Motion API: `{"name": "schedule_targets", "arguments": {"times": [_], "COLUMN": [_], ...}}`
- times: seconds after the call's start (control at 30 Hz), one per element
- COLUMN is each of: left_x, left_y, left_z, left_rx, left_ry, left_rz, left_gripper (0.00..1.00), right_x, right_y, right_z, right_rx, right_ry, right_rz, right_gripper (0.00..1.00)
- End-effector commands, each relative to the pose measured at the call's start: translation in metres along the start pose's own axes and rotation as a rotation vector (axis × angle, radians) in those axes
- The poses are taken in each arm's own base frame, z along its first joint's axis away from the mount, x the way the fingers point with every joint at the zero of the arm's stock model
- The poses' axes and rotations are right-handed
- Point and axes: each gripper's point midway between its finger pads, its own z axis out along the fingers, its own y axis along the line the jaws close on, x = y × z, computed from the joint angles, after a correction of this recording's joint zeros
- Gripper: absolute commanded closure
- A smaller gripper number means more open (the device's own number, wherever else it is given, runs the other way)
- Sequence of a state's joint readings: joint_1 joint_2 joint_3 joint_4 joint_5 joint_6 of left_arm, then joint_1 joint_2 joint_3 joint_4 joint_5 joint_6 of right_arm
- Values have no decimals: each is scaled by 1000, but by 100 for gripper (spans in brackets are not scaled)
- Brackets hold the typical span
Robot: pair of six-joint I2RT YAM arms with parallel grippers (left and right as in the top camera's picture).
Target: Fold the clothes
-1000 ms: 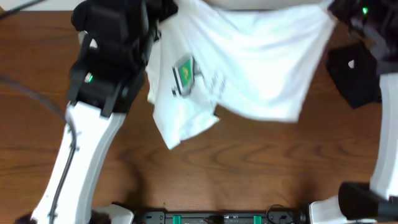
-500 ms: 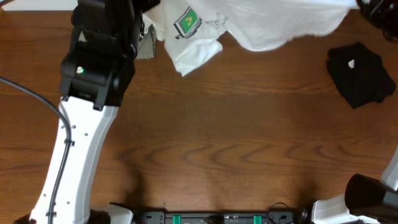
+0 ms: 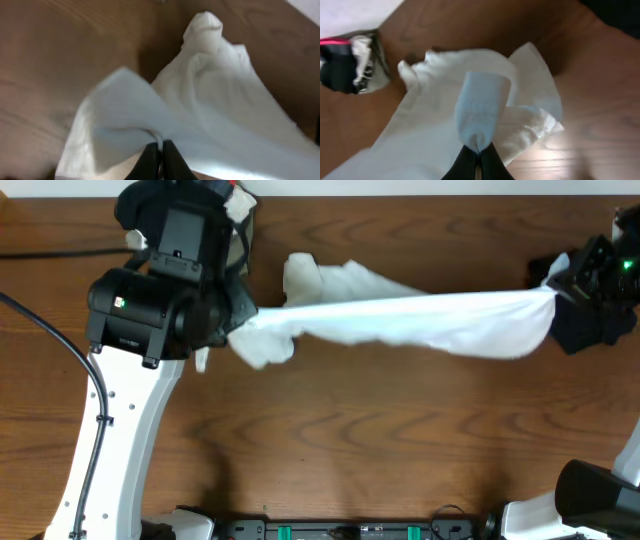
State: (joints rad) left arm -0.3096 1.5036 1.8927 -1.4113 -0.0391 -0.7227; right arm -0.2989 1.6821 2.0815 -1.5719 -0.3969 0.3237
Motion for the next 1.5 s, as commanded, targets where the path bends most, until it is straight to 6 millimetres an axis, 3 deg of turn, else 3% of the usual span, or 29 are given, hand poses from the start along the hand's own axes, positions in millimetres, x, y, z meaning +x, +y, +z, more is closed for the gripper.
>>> {"name": "schedule_targets", "arguments": {"times": [0.0,0.17,0.3,0.5,0.6,0.7,0.83,0.97,1.07,1.27,1.37,1.47], "left_x": [-1,-28,-64,-128,-161,-193,-217,-205,-180,-122,-106,-85], "left_y": [1,-25,-60,-119,-138,-148,-143,-136,-120,-79,-66,-54], "left_z": [-1,-4,-10,-3,7,3,-34,-64,-66,-64,-83,-112], "left_rx": [6,115,252,439,496,552,585,595,539,421,416,443], "left_ry": [-5,-111,-241,-443,-543,-634,-726,-699,-618,-412,-403,-406], "left_rz": [-48,-61,-75,-80,-63,-87,-56,72,140,146,149,150], "left_gripper": [94,94,94,94,94,94,95,94,94,94,94,94], "right_x": [-6,-26,-53,-110,-137,-156,-160,-144,-128,-102,-93,-82], "right_y": [-11,-3,15,41,61,94,120,133,128,91,69,51], "right_z": [-8,-9,-8,8,14,1,-36,-64,-61,-26,-22,-37], "right_rx": [65,27,-60,-169,-257,-426,-568,-674,-701,-532,-376,-208], "right_ry": [-53,-131,-214,-358,-422,-488,-546,-526,-449,-296,-295,-340], "right_rz": [-24,10,-6,-4,-45,-154,-265,-434,-452,-326,-282,-251], "right_gripper": [99,99,98,98,98,99,99,98,99,99,98,98]}}
